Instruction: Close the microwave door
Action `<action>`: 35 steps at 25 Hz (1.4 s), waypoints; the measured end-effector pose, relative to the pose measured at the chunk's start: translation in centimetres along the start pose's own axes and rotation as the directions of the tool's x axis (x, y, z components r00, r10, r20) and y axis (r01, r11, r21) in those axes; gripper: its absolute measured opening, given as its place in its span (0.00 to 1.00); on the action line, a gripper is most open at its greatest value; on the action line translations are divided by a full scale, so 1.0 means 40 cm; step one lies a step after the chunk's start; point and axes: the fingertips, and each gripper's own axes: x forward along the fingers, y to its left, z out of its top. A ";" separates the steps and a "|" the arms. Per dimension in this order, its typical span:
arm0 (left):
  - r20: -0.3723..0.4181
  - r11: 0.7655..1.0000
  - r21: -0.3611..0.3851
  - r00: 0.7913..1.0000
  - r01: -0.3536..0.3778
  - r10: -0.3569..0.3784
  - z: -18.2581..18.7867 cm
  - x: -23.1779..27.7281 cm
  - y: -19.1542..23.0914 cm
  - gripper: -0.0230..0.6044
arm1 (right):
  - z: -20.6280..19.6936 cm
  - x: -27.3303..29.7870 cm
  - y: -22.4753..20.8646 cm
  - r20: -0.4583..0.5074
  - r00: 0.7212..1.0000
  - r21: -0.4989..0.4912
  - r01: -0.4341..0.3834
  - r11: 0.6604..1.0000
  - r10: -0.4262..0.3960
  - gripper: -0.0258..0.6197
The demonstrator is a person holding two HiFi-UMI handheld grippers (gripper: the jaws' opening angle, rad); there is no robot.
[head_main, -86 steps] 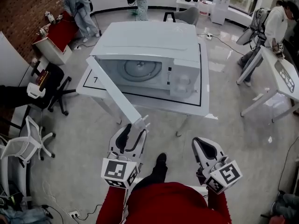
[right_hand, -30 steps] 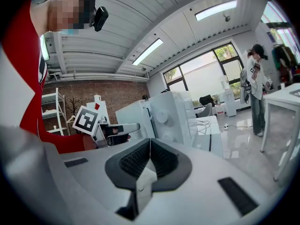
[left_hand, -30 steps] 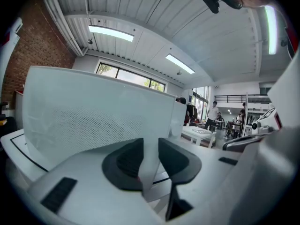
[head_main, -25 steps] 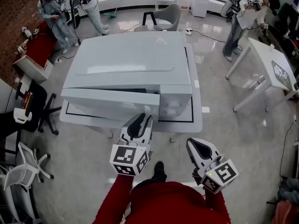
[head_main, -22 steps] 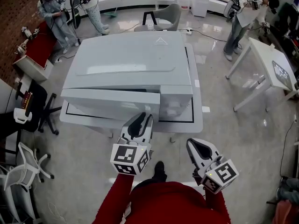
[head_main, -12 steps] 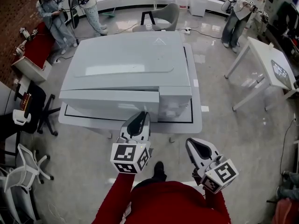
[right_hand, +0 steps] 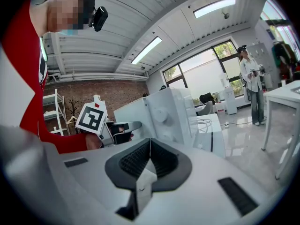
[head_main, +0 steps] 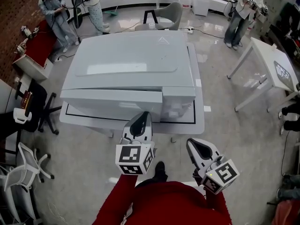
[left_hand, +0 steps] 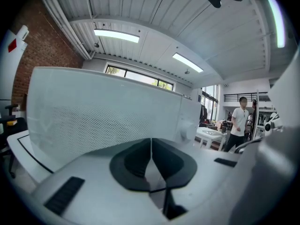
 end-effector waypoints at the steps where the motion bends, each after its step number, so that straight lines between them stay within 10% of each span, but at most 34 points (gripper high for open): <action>1: 0.001 1.000 -0.003 1.000 -0.003 0.003 0.000 0.003 0.000 0.07 | 0.001 0.001 -0.002 0.003 1.000 -0.003 -0.001 1.000 0.001 0.06; 35: -0.018 0.999 -0.005 0.999 -0.044 0.044 0.010 0.046 0.014 0.05 | -0.026 -0.004 0.005 -0.027 1.000 0.024 0.014 1.000 -0.013 0.06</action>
